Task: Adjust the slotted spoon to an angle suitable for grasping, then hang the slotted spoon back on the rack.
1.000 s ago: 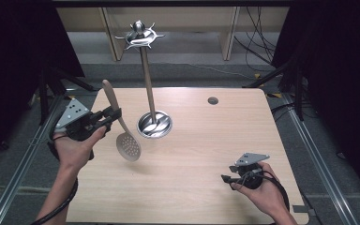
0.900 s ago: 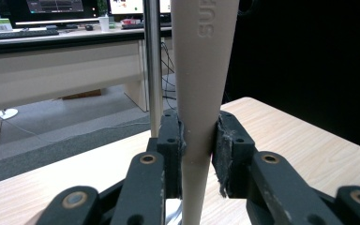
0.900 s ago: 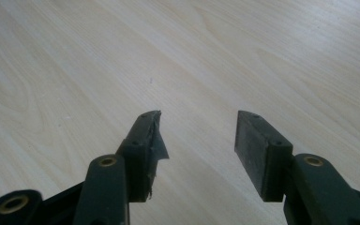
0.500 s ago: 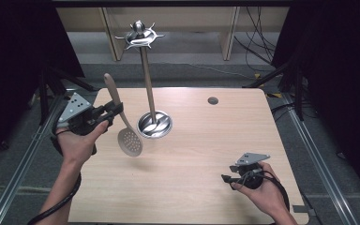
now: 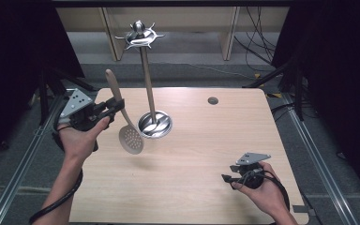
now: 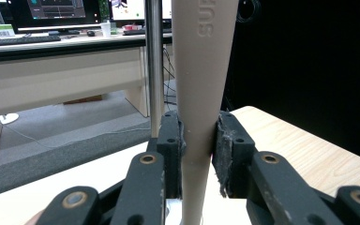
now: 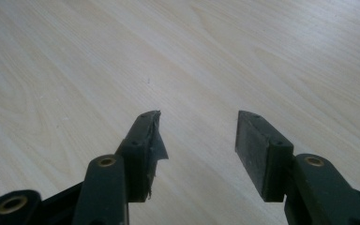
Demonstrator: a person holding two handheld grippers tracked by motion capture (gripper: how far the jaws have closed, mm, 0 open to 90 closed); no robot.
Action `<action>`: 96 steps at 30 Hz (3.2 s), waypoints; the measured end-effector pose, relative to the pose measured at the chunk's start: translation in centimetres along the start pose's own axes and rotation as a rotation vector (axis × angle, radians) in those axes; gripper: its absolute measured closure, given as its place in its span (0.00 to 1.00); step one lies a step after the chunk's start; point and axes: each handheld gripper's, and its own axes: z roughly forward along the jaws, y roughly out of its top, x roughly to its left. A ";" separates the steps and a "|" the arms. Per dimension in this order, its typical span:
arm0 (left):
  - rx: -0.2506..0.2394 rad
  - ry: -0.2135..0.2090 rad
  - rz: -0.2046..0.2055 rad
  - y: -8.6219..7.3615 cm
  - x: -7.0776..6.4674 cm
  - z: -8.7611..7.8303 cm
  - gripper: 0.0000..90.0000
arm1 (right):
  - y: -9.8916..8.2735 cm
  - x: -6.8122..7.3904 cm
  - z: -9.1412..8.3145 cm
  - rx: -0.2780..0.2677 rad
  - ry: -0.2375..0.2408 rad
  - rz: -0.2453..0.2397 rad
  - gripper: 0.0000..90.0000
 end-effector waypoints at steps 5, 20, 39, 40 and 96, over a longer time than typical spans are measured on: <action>-0.008 -0.002 0.001 0.4 0.0 0.3 0.81 | -0.3 -0.2 0.1 -0.036 -0.011 0.010 0.56; -0.016 -0.009 0.007 1.7 0.1 0.9 0.81 | -0.2 -0.2 -0.3 -0.017 -0.012 0.015 0.56; -0.005 0.003 0.009 2.2 0.6 1.8 0.81 | -0.2 -0.2 -0.4 -0.019 -0.016 0.018 0.55; -0.002 0.003 0.009 2.2 0.6 1.9 0.81 | -0.2 -0.2 -0.3 -0.024 -0.014 0.019 0.55; 0.059 0.050 0.002 3.5 2.0 6.6 0.81 | -0.3 -0.2 0.1 -0.031 -0.009 0.014 0.54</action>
